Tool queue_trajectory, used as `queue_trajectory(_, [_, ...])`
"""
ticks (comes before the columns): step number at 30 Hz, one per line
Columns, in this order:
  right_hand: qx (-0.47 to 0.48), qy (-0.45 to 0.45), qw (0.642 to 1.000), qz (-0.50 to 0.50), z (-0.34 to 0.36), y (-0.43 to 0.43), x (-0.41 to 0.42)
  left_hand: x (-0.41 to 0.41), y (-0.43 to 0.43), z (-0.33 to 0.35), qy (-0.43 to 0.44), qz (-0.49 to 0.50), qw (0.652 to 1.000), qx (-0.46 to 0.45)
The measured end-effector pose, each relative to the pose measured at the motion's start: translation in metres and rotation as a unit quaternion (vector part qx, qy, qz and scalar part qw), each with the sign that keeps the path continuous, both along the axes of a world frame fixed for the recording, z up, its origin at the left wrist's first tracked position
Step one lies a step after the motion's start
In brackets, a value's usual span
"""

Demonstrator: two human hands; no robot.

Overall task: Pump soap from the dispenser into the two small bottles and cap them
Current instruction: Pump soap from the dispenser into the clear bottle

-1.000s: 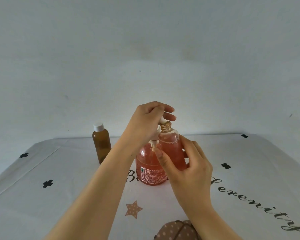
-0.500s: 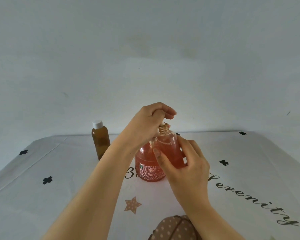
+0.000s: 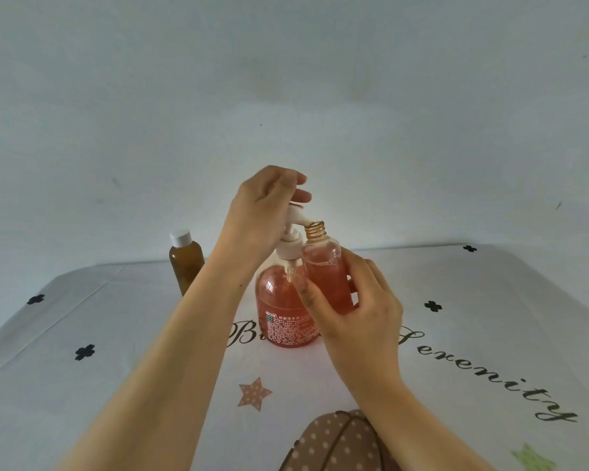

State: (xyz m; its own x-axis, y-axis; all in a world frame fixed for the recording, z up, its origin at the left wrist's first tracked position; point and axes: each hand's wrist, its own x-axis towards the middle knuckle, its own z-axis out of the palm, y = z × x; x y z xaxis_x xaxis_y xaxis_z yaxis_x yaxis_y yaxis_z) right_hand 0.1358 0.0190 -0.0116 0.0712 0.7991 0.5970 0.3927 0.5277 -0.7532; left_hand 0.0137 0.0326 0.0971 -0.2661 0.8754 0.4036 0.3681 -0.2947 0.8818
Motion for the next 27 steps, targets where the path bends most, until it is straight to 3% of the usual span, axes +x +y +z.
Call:
queue_trajectory(6, [-0.001,0.004,1.000,0.003,0.0003,-0.0006,0.0004,0.0070,-0.0008,-0.0042,0.017,-0.028,0.998,-0.056])
queue_trajectory(11, [0.010,0.007,1.000,0.007,0.0019,-0.0011,0.0004,0.0081,-0.0033,-0.0018,-0.020,-0.036,0.996,-0.081])
queue_trajectory(27, [0.014,0.008,1.000,0.007,-0.0014,-0.0018,-0.0007,0.0078,-0.0016,-0.0073,-0.010,-0.100,0.993,-0.066])
